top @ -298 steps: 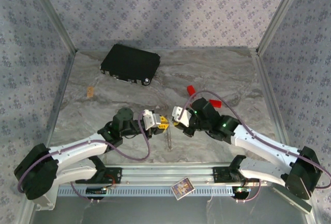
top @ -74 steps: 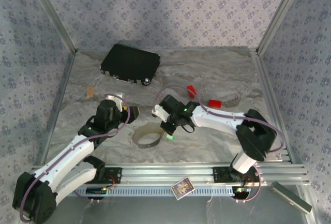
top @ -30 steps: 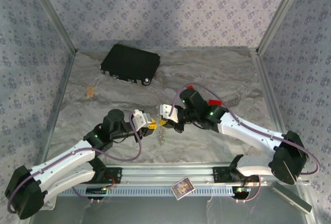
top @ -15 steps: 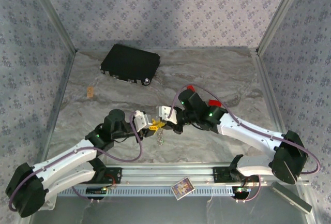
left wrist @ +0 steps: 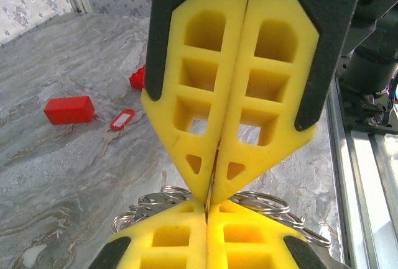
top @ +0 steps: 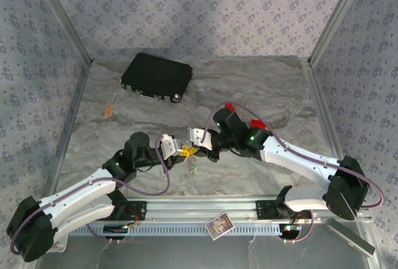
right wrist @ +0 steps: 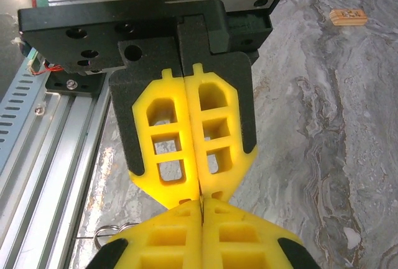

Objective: Put the keys on the keyring

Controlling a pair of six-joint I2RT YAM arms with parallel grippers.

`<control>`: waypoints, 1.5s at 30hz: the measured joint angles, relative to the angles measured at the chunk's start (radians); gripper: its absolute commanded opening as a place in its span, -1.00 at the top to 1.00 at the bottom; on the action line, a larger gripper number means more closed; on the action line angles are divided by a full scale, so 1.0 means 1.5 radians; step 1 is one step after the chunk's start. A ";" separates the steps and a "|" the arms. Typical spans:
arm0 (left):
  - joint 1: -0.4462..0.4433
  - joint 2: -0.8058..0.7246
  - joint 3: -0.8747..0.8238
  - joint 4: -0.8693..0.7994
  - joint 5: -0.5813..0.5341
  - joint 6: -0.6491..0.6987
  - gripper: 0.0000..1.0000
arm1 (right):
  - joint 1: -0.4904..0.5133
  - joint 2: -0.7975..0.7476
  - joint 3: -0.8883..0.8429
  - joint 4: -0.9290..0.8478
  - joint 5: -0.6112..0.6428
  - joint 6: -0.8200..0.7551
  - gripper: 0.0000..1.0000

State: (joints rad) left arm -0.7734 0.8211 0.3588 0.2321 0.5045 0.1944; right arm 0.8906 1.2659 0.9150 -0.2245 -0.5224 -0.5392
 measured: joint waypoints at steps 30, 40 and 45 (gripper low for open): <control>-0.040 -0.022 0.016 -0.069 -0.090 0.068 1.00 | 0.021 -0.017 -0.003 -0.037 0.112 -0.002 0.68; -0.040 -0.022 0.016 -0.073 -0.095 0.069 0.97 | 0.025 -0.012 -0.003 -0.038 0.110 -0.003 0.91; -0.040 -0.022 0.016 -0.078 -0.100 0.067 0.80 | 0.025 -0.007 -0.003 -0.037 0.106 -0.003 1.00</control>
State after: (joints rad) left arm -0.8341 0.7876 0.3832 0.1154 0.3542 0.2955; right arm 0.9287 1.2552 0.9104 -0.2806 -0.3634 -0.5434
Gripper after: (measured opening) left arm 0.067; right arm 0.052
